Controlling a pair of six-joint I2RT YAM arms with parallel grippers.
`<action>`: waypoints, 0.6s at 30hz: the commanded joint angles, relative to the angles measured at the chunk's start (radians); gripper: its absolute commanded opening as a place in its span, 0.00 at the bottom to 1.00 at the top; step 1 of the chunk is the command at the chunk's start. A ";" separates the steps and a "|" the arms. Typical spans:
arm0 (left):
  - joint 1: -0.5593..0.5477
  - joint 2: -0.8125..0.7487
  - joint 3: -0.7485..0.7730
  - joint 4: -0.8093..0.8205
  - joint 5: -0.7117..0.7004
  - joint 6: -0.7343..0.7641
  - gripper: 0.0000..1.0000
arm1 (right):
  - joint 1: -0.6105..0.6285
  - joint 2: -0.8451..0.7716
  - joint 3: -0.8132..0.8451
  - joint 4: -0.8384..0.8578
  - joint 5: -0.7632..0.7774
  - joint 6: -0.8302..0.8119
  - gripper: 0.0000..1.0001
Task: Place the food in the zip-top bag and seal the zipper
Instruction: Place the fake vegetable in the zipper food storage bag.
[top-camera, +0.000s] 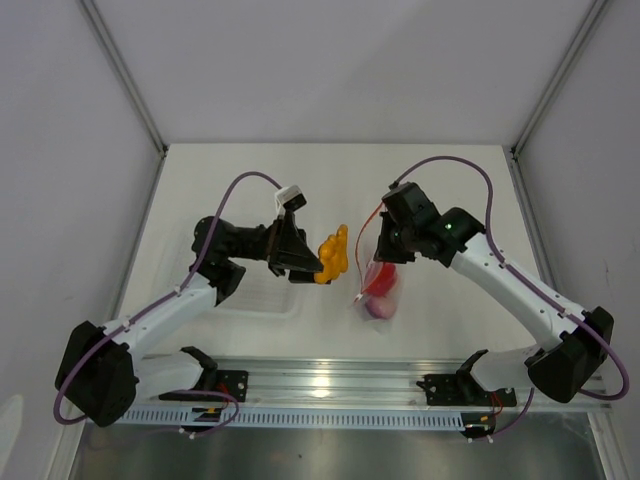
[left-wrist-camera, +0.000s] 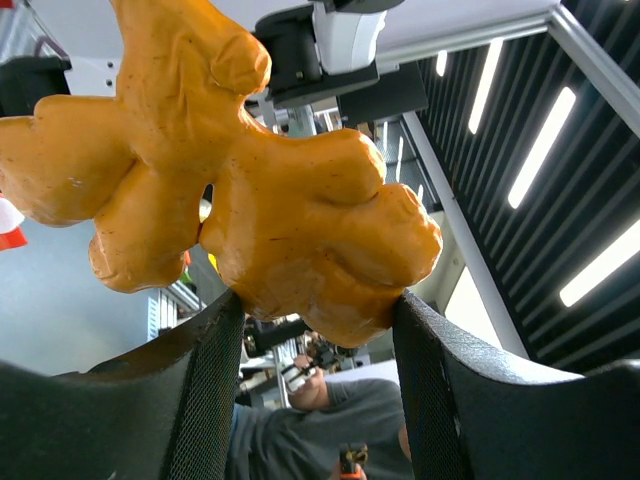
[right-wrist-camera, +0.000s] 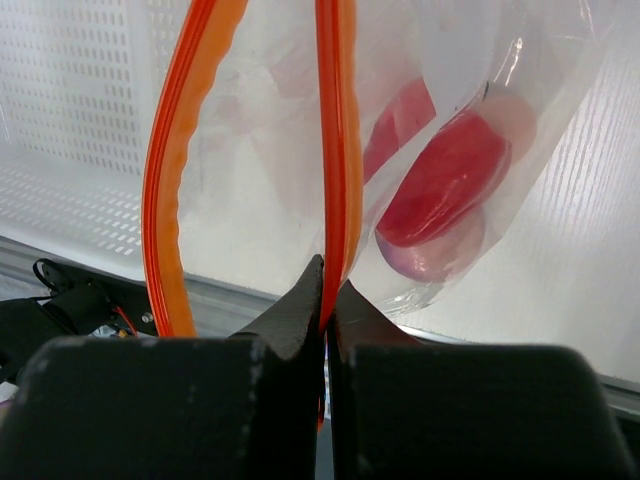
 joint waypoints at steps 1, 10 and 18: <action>-0.029 0.015 0.056 -0.024 0.020 0.026 0.13 | 0.003 0.005 0.049 -0.004 0.014 -0.020 0.00; -0.052 0.064 0.072 -0.060 -0.010 0.030 0.16 | 0.026 0.015 0.060 0.013 0.010 -0.005 0.00; -0.069 0.197 0.104 0.103 -0.055 -0.130 0.15 | 0.063 0.018 0.079 0.003 0.029 0.009 0.00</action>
